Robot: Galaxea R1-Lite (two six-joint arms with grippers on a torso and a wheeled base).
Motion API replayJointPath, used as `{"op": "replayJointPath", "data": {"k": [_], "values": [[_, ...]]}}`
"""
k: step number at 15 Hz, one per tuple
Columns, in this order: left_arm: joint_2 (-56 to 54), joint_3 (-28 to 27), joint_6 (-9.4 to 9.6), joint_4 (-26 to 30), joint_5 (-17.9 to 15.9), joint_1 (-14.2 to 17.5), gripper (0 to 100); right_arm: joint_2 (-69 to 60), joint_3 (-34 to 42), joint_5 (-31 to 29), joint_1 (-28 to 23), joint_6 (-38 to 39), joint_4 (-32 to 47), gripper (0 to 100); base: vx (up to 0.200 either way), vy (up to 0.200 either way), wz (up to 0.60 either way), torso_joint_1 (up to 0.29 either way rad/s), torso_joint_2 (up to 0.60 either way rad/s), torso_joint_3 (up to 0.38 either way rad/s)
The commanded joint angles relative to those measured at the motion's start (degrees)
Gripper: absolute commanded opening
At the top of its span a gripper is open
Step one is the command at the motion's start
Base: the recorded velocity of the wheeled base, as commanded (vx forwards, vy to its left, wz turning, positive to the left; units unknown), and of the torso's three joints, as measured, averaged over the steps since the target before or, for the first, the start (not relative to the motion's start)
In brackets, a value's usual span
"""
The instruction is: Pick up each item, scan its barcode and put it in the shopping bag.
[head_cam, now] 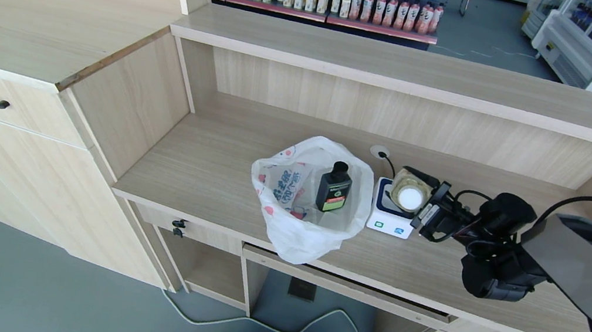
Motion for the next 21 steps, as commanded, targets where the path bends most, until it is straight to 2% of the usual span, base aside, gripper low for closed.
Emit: {"op": "replayJointPath", "data": {"k": [1, 6, 8, 10, 11, 14, 16, 18, 21], "values": [[-0.02, 0.01, -0.02, -0.01, 0.0, 0.01, 100, 0.61, -0.29, -0.02, 0.14, 0.15, 0.1, 0, 0.0, 0.0, 0.0, 0.0, 0.0, 0.0], [-0.02, 0.01, -0.02, -0.01, 0.0, 0.01, 100, -0.36, -0.99, 0.07, 0.41, 2.09, 0.1, 0, 0.0, 0.0, 0.0, 0.0, 0.0, 0.0], [-0.02, 0.01, -0.02, -0.01, 0.0, 0.01, 100, -7.65, 1.56, 0.07, -4.08, 3.58, 0.1, 0, 0.0, 0.0, 0.0, 0.0, 0.0, 0.0], [-0.02, 0.01, -0.02, -0.01, 0.0, 0.01, 100, -15.91, 8.85, 0.07, -9.35, 8.33, 0.1, 0, 0.0, 0.0, 0.0, 0.0, 0.0, 0.0], [-0.02, -0.08, -0.02, -0.01, 0.0, 0.01, 100, -22.15, 14.12, -0.02, -11.81, 14.48, 0.1, 0, 0.0, 0.0, 0.0, 0.0, 0.0, 0.0], [-0.02, 0.01, -0.02, -0.01, 0.0, 0.01, 100, -34.9, 20.98, -1.25, -15.06, 31.0, 2.39, 0, 0.0, 0.0, 0.0, 0.0, 0.0, 0.0], [-0.02, 0.01, -0.02, -0.01, 0.0, 0.01, 100, -39.12, 25.73, -3.71, -15.33, 35.4, 3.62, 0, 0.0, 0.0, 0.0, 0.0, 0.0, 0.0], [-0.02, 0.01, -0.02, -0.01, 0.0, 0.01, 100, -42.98, 30.82, -6.44, -15.76, 35.57, 5.2, 0, 0.0, 0.0, 0.0, 0.0, 0.0, 0.0], [-0.02, 0.01, -0.02, -0.01, 0.0, 0.01, 100, -48.08, 35.83, -13.64, -15.5, 35.66, 13.2, 0, 0.0, 0.0, 0.0, 0.0, 0.0, 0.0]]}}
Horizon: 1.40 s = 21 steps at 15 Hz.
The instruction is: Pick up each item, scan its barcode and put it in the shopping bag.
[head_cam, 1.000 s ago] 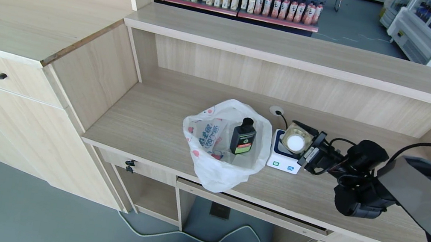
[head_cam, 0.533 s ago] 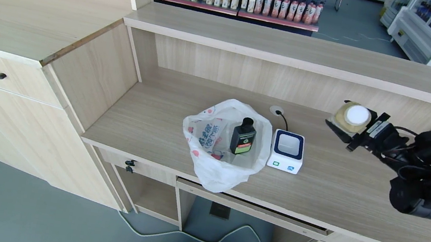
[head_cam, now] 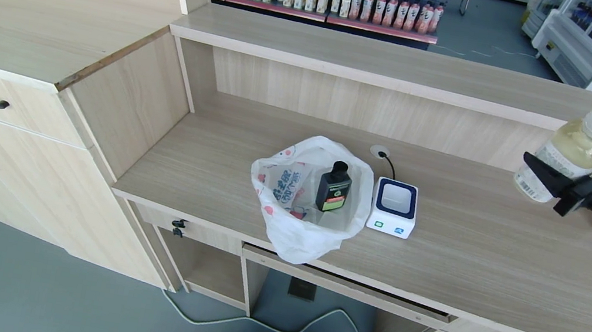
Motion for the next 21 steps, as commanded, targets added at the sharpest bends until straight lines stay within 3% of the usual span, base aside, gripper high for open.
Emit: {"op": "replayJointPath", "data": {"k": [1, 4, 6, 10, 12, 15, 17, 21], "values": [[-0.02, 0.01, -0.03, -0.04, 0.0, 0.01, 100, -6.51, 3.74, -3.62, 0.07, 0.1, 5.06, 0, 0.0, 0.0, 0.0, 0.0, 0.0, 0.0], [-0.02, 0.01, -0.03, -0.04, 0.0, 0.01, 100, -9.24, 5.58, -10.39, -0.29, 0.1, 11.92, 0, 0.0, 0.0, 0.0, 0.0, 0.0, 0.0], [-0.02, 0.01, -0.03, -0.04, 0.0, 0.01, 100, -10.47, 6.11, -15.4, -0.29, 0.19, 12.45, 0, 0.0, 0.0, 0.0, 0.0, 0.0, 0.0], [-0.02, -0.08, -0.03, -0.04, 0.0, 0.01, 100, -10.56, 6.28, -15.66, 0.15, 0.1, 11.22, 0, 0.0, 0.0, 0.3, 0.001, 0.0, 0.001], [-0.02, 0.01, -0.03, -0.04, 0.0, 0.01, 100, -9.76, 6.02, -17.51, 3.85, 0.1, 10.07, 0, 0.0, 0.0, 0.6, 0.0, 0.0, 0.005], [-0.02, -0.08, -0.03, -0.04, 0.0, 0.01, 100, -6.78, 4.79, -23.92, 14.39, 0.01, 9.46, 0, 0.0, 0.0, 0.6, 0.001, 0.0, 0.001], [-0.02, 0.01, -0.03, -0.04, 0.0, 0.01, 100, -3.79, 5.23, -24.01, 18.61, 0.19, 9.02, 0, 0.0, 0.0, 0.3, 0.004, 0.0, -0.001], [-0.02, 0.01, -0.03, -0.04, 0.0, 0.01, 100, 1.31, 7.52, -24.1, 19.84, 2.39, 9.55, 0, 0.0, 0.0, 0.0, 0.0, 0.0, 0.0]]}}
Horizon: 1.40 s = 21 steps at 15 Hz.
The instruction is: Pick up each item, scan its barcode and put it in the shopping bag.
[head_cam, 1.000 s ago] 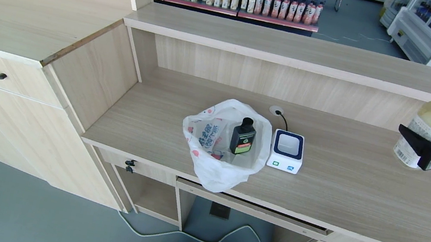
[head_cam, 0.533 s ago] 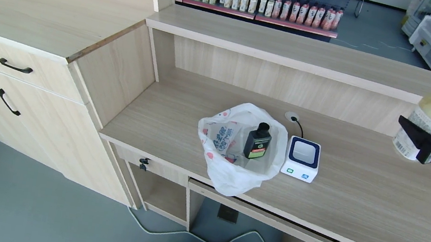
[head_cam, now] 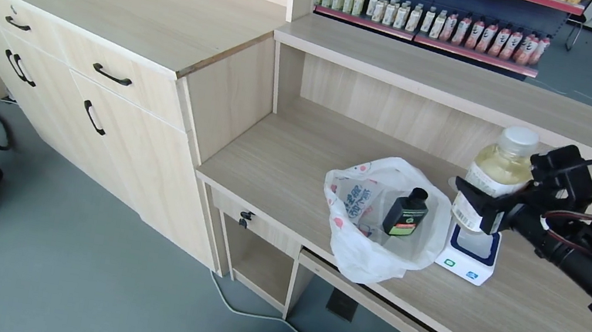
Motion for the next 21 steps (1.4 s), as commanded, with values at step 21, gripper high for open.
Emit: {"op": "replayJointPath", "data": {"k": [21], "values": [[-0.02, 0.01, -0.03, 0.01, 0.03, -0.05, 100, 26.79, -3.07, 0.3, 5.87, 8.82, -19.33, 0, 0.0, 0.0, 0.0, 0.0, 0.0, 0.0]]}}
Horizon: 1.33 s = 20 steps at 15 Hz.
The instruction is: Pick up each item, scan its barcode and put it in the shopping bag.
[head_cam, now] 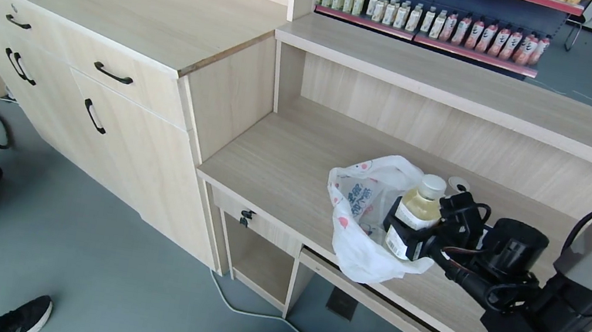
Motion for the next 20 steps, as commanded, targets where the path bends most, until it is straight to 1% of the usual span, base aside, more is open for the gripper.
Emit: {"op": "replayJointPath", "data": {"k": [1, 5, 11, 12, 16, 19, 20], "values": [[-0.02, 0.01, -0.02, -0.01, -0.02, 0.06, 100, 2.0, -0.97, 0.01, -0.09, -0.04, -0.03, 0, 0.0, 0.0, 0.0, 0.0, 0.0, 0.0], [-0.02, 0.01, -0.02, -0.01, -0.02, 0.06, 100, 4.64, -1.32, 0.01, -0.53, -0.13, -1.79, 0, 0.0, 0.0, 0.0, 0.0, 0.0, 0.0], [-0.02, 0.01, -0.02, -0.01, -0.02, 0.06, 100, 6.22, -1.49, 0.01, -0.88, -0.57, -1.79, 0, 0.0, 0.0, 0.0, 0.0, 0.0, 0.0], [-0.02, 0.01, -0.02, -0.01, -0.02, 0.06, 100, 6.31, -1.4, 0.01, -0.97, -0.57, -1.79, 100, 0.0, 0.0, 0.0, 0.0, 0.0, 0.0], [-0.02, 0.01, -0.02, -0.01, -0.02, 0.06, 100, 5.34, -1.23, 0.01, -1.41, -0.48, -1.53, 100, 0.0, 0.0, 0.0, 0.0, 0.0, 0.0], [-0.02, 0.01, -0.02, -0.01, -0.02, 0.06, 100, -4.06, 2.02, 0.01, -1.41, 0.22, 3.22, 100, 0.0, 0.0, 0.0, 0.0, 0.0, 0.0], [-0.02, 0.01, -0.02, -0.01, -0.02, 0.06, 100, -8.28, 3.78, 0.01, -2.11, 0.31, 4.63, 100, 0.0, 0.0, 0.0, 0.0, 0.0, 0.0]]}}
